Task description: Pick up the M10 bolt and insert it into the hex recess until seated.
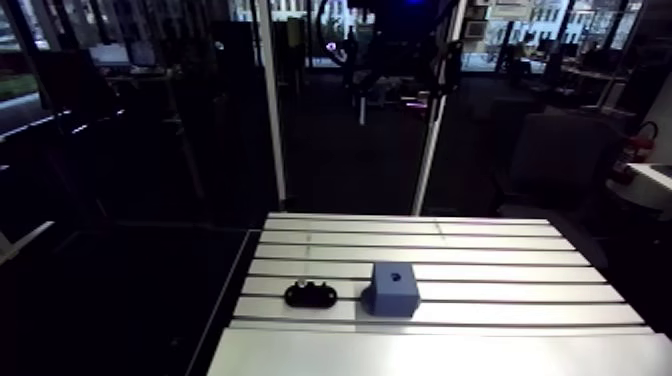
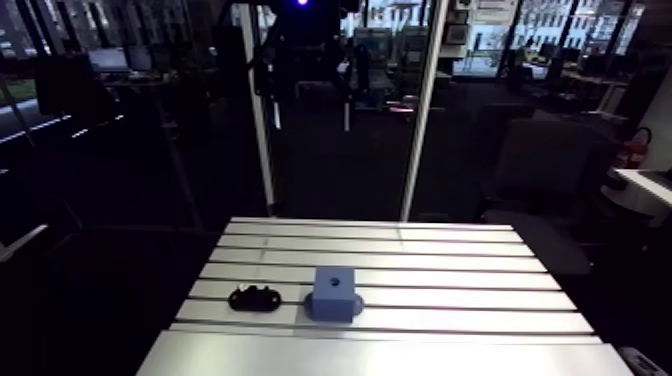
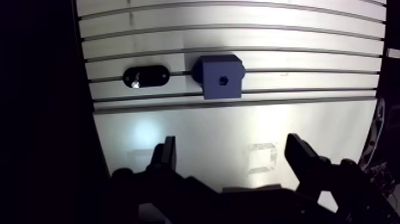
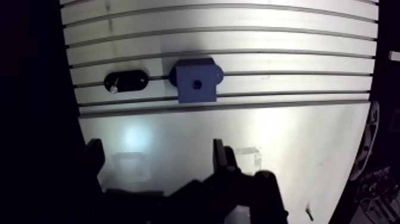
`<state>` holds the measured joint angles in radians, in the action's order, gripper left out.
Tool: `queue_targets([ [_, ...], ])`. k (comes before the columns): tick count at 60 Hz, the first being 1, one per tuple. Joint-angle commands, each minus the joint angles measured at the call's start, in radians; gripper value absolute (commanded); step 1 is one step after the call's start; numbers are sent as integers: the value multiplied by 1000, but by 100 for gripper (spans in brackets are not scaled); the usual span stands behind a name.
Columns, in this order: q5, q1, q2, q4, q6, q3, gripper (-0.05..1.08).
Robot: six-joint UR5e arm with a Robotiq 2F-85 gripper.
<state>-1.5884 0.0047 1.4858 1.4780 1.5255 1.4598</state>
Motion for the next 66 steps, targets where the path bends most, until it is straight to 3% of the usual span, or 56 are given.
queue_targets([
  [1,-29,0,26,-11,84,-26,1],
  [41,-28,0,24,40,80,28,1],
  [58,-25,12,35,168,74,110,1],
  [66,-25,67,58,300,69,187,1],
])
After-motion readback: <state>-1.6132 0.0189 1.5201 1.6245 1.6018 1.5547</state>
